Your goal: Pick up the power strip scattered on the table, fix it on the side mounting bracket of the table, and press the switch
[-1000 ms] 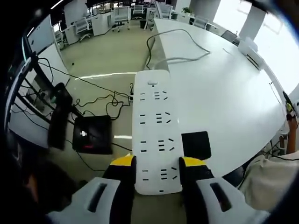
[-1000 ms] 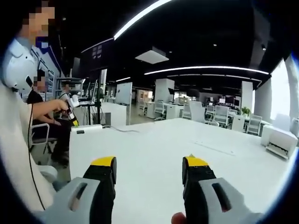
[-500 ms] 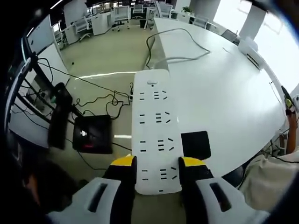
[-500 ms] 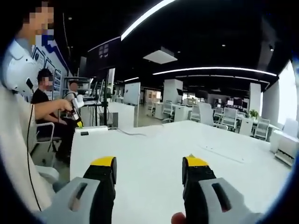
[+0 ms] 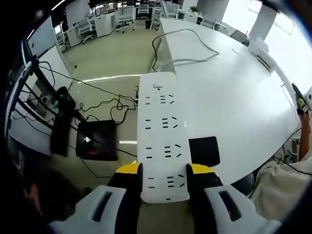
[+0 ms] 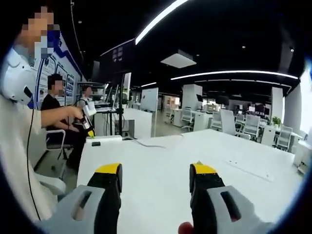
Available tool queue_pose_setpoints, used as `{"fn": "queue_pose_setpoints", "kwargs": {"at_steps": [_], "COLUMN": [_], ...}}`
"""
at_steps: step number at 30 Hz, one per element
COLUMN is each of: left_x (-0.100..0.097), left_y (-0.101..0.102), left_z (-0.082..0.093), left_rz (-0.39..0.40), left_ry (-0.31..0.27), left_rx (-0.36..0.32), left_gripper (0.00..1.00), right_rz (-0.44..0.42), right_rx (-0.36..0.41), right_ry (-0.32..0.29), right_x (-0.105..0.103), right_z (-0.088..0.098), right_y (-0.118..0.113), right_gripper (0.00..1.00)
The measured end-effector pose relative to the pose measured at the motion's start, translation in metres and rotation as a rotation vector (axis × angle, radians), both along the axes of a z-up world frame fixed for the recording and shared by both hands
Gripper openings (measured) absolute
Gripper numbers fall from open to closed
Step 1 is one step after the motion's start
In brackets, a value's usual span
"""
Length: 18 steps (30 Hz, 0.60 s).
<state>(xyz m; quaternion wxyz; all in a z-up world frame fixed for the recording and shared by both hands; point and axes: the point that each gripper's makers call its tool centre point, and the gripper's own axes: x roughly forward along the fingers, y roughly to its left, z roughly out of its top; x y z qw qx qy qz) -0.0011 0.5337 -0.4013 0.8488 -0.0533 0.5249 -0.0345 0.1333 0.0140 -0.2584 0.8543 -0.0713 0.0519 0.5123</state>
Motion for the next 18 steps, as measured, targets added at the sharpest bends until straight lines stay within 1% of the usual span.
{"fn": "queue_pose_setpoints", "kwargs": {"at_steps": [3,7,11,13,18], "left_x": [0.0,0.0,0.0,0.0,0.0], "left_y": [-0.001,-0.001,0.0,0.0,-0.001], "left_z": [0.0,0.0,0.0,0.0,0.001], "left_rz": [-0.003,-0.006,-0.007,-0.006,-0.009], "left_ry": [0.001,0.003,0.0,0.003,0.011], "left_rx": [0.001,0.002,0.0,0.0,0.004], "left_gripper": [0.4,0.4,0.4,0.4,0.4], "right_rz": [0.014,0.042,0.089,0.105,0.142], "right_rx": [-0.02,-0.029,-0.067,-0.081,-0.092], "right_ry": [0.003,0.027,0.056,0.07,0.075], "right_x": [0.006,0.013,0.018,0.02,0.024], "right_z": [0.001,0.007,0.01,0.012,0.017], "right_y": [0.011,0.029,0.053,0.064,0.09], "right_gripper": [0.5,0.47,0.38,0.38,0.38]}}
